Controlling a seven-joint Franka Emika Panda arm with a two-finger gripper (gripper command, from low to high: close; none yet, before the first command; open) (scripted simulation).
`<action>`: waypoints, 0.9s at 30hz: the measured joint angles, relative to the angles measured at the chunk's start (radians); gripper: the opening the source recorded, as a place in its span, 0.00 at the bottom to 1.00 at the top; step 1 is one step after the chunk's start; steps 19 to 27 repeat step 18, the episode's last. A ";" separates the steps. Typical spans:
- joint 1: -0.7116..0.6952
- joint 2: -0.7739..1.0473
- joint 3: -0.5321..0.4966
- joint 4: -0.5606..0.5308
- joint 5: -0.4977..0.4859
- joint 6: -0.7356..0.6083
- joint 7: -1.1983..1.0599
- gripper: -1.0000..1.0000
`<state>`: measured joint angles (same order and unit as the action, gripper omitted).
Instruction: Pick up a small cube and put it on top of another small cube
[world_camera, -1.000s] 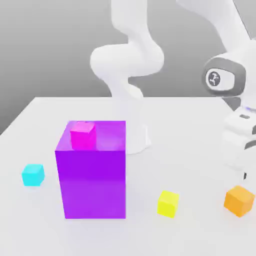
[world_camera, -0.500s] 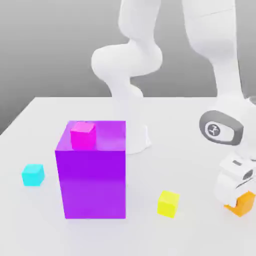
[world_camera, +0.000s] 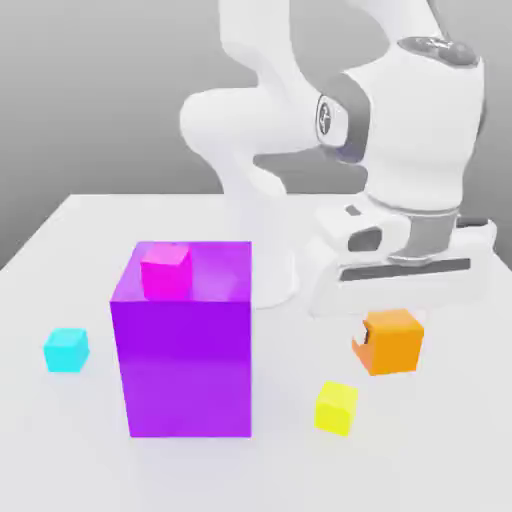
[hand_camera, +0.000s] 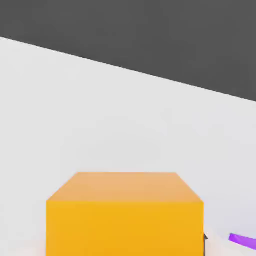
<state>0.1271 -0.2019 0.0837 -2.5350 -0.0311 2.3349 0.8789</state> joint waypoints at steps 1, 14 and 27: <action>-0.022 -0.036 -0.022 -0.001 0.000 -0.036 -0.006 0.00; -0.263 -0.328 -0.223 -0.105 -0.044 -0.223 -0.031 0.00; -0.265 -0.320 -0.225 -0.121 -0.045 -0.198 -0.031 1.00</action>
